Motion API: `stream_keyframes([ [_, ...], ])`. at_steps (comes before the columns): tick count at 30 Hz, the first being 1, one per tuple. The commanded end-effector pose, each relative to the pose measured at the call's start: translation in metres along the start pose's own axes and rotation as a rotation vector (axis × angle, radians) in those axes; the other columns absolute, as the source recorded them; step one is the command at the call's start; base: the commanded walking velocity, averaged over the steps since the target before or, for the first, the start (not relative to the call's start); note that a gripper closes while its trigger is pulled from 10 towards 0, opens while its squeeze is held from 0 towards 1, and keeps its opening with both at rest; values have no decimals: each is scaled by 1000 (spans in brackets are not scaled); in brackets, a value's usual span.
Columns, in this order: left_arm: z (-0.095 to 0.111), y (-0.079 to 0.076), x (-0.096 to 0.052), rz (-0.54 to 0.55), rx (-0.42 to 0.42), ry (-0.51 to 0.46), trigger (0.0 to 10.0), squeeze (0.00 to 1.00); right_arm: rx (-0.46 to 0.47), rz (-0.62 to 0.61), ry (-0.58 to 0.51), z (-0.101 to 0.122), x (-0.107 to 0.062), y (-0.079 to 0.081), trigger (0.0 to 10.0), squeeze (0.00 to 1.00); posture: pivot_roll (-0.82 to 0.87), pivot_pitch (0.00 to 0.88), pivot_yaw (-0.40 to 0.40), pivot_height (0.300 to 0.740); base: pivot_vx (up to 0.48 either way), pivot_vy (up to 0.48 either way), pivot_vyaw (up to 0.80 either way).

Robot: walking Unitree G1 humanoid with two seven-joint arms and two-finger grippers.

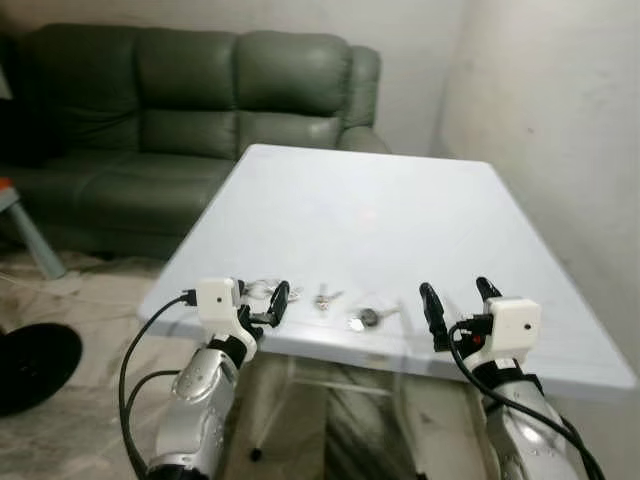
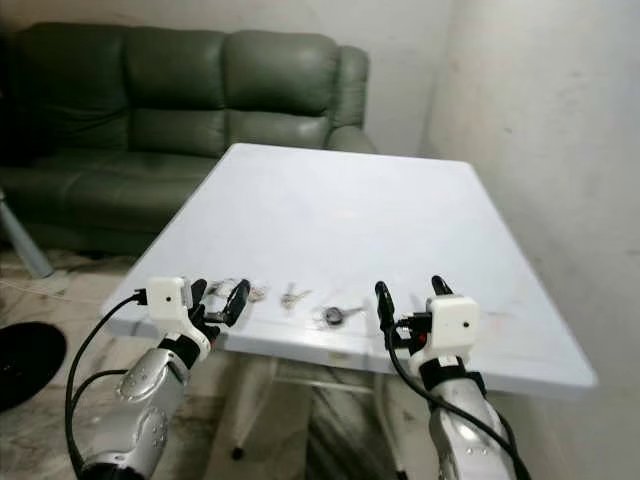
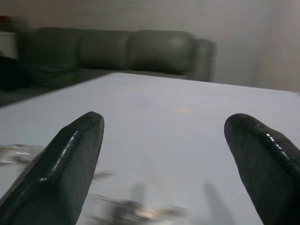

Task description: Hang keys on a hook

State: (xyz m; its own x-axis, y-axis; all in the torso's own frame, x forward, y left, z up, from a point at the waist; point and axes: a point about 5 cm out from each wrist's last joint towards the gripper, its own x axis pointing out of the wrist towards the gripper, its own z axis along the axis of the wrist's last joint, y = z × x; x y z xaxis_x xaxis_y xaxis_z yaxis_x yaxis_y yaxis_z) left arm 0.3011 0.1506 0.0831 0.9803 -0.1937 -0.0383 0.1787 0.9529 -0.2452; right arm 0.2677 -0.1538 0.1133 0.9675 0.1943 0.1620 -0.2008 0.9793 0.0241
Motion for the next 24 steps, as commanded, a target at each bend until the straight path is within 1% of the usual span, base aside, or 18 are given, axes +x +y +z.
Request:
stream_keyframes([
  [1, 0, -12, 4, -31, -7, -2, 10000, 0, -23, -26, -3, 3, -2, -11, 10000, 0, -2, 0, -38, 740, 0, 319, 0],
  [11, 1, -11, 5, -31, 2, -6, 10000, 0, -20, -17, -1, 3, -3, -9, 10000, 0, -3, 0, -39, 740, 0, 308, 0],
  [17, 1, -12, 4, -24, 18, -12, 10000, 0, -22, -9, 4, 2, -4, -8, 10000, 0, -1, 0, -42, 740, 0, 0, 0],
  [21, 0, -13, 3, -26, 12, -9, 10000, 0, -21, -4, 8, 1, -4, -8, 10000, 0, 1, 0, -44, 740, 0, 0, 0],
  [23, -1, -14, 3, -33, 11, 0, 10000, 0, -21, 1, 13, 1, -4, -8, 10000, 0, 3, 0, -46, 740, 0, 0, 0],
  [24, -1, -15, 2, -49, 27, 2, 10000, 0, -21, 8, 17, 1, -4, -8, 10000, 0, 5, 0, -48, 740, 0, 0, 0],
])
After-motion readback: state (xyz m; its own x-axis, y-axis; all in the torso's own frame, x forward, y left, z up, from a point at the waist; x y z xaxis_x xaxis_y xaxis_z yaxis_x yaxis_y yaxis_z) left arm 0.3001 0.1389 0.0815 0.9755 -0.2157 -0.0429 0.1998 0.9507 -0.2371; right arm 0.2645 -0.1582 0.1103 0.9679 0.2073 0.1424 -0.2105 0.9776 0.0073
